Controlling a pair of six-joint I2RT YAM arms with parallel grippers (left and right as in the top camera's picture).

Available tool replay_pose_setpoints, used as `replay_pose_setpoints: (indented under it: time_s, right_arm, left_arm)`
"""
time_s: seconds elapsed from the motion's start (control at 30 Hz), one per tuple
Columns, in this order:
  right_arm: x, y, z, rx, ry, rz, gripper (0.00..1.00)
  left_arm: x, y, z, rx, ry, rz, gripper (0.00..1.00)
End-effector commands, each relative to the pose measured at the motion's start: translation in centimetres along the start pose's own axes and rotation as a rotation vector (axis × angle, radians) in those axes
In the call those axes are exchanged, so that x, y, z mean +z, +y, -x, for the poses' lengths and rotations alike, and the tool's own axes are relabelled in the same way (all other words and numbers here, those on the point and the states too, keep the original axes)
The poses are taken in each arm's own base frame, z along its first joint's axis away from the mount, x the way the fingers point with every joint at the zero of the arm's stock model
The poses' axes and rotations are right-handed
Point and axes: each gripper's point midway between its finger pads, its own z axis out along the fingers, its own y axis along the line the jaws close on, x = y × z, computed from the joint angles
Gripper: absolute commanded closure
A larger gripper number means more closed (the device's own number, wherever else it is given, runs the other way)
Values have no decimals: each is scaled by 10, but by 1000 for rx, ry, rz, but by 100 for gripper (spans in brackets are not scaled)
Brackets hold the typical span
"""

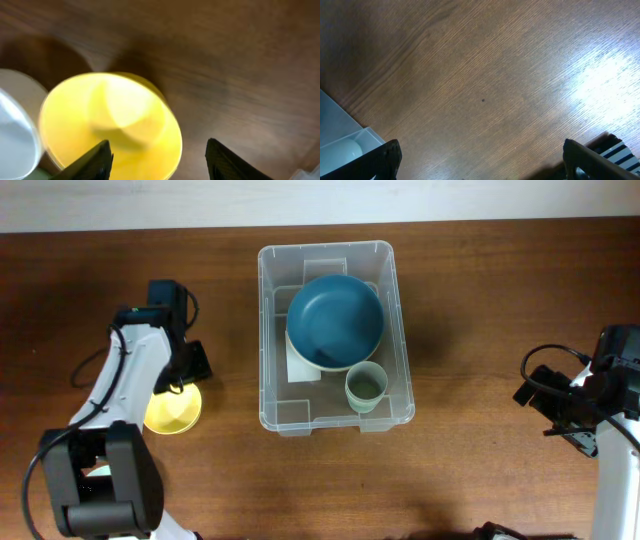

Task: Pack container
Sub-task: 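Grasp the yellow bowl's rim with the left gripper, then place the yellow bowl in the container's front-left, release, retract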

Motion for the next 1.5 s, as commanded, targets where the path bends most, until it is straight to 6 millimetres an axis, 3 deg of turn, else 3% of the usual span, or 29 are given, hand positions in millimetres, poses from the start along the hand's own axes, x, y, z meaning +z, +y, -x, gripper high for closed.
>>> replay_pose_setpoints:
  time_s: [0.0,0.3,0.37,0.4,0.53,0.7,0.8,0.87,0.97,1.0,1.03,1.13,1.23,1.47]
  right_arm:
    - [0,-2,1,1,-3,-2,1]
    - [0,-2,1,1,-2,-2,1]
    - [0,-2,1,1,-3,-2,1]
    - [0,-2,1,1,-2,-2,1]
    - [0,-2,1,1,-2,-2,1]
    - [0,-2,1,1,-2,-2,1]
    - [0,-2,1,1,-3,-2,1]
    - [0,-2,1,1,-3,-2,1]
    - [0,-2,1,1,-3,-2,1]
    - [0,-2,1,1,-3,-2,2]
    - [0,-2,1,1,-3,-2,1]
    - [0,-2,1,1,-3,-2,1]
    - [0,-2,1,1,-3,-2,1]
    - [0,-2,1,1,-2,-2,1]
  left_arm:
    - [18,0,-13,22,21,-7,38]
    - [51,1,-45,28,85,-18,39]
    - [53,2,-48,29,94,-16,50]
    - [53,2,-49,29,95,-15,67]
    - [53,1,-49,30,94,-15,99]
    - [52,0,-45,39,80,-20,100]
    - [41,-2,-32,64,52,-30,99]
    - [22,-6,-17,70,23,-41,100]
    - [-21,-27,4,122,-36,-129,99]
    - [-48,-36,13,148,-78,-156,99]
    - [-60,-41,16,159,-99,-164,100]
    - [-119,-65,21,245,-196,-206,100]
    - [-169,-99,3,352,-267,-258,100]
    - [-192,-176,-72,546,-234,-352,99]
